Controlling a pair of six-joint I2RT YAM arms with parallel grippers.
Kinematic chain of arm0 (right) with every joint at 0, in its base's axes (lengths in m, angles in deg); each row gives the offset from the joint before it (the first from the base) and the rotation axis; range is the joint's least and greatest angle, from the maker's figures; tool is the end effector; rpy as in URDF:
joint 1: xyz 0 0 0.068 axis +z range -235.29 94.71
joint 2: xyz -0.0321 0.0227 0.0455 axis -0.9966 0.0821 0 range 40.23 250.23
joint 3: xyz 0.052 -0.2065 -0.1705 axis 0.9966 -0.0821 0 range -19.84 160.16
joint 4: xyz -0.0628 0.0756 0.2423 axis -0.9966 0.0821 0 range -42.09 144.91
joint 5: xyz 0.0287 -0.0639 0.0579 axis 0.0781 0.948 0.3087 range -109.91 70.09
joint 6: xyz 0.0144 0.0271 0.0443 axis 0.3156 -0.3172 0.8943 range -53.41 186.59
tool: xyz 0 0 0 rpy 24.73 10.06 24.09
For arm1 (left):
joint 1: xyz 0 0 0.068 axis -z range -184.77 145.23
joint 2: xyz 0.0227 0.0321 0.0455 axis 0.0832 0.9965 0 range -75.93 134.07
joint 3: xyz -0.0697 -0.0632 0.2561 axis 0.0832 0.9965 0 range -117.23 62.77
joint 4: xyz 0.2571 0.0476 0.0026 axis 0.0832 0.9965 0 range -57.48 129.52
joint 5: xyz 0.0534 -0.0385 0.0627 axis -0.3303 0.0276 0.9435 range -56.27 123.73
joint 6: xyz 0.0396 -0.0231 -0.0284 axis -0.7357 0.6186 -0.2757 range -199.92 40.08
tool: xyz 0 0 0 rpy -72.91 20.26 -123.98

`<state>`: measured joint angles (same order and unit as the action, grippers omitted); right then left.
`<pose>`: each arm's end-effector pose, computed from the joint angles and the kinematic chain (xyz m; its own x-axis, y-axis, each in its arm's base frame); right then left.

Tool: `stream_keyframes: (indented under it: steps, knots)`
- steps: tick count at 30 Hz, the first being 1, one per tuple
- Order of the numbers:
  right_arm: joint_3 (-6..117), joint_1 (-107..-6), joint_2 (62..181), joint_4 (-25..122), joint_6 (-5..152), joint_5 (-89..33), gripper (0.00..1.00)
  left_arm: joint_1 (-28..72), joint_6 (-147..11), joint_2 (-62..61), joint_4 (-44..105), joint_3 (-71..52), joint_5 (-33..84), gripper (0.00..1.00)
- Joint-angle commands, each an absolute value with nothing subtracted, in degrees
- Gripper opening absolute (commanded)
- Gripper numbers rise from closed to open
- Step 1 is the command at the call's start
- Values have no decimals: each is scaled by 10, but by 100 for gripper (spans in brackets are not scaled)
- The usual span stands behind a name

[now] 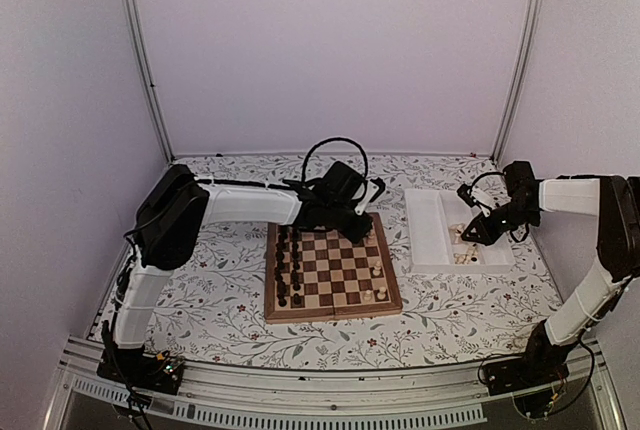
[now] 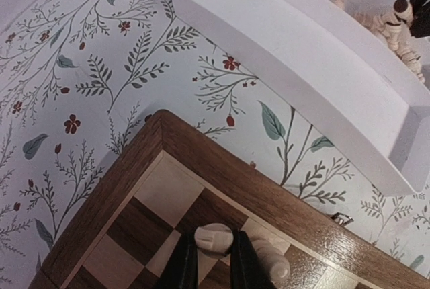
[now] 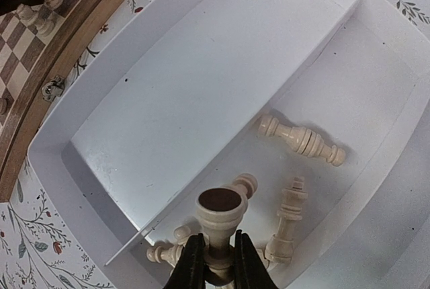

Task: Set up the chess pieces on the board
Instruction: Place the chess piece on the chessboard.

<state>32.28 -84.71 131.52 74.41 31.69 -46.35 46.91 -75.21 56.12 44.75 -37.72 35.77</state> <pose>0.2972 0.0189 0.1728 -0.6371 -0.5188 -0.5700 -0.6792 0.7275 0.0970 0.3210 -0.4040 0.1565 -0.4907 0.4886 -0.7215 0.7303 0.6823 -0.0347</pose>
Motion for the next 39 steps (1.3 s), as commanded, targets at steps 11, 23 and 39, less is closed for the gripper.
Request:
stream_keyframes:
  steps: [11, 23, 39]
  knots:
    - [334, -849, 1331, 740, 320, -479, 6, 463, -756, 592, 439, -411, 350, 8]
    - [335, -849, 1333, 741, 320, -483, 6, 462, -757, 591, 440, -411, 362, 16]
    - [337, -849, 1328, 744, 323, -488, 6, 462, -758, 527, 411, -358, 393, 31]
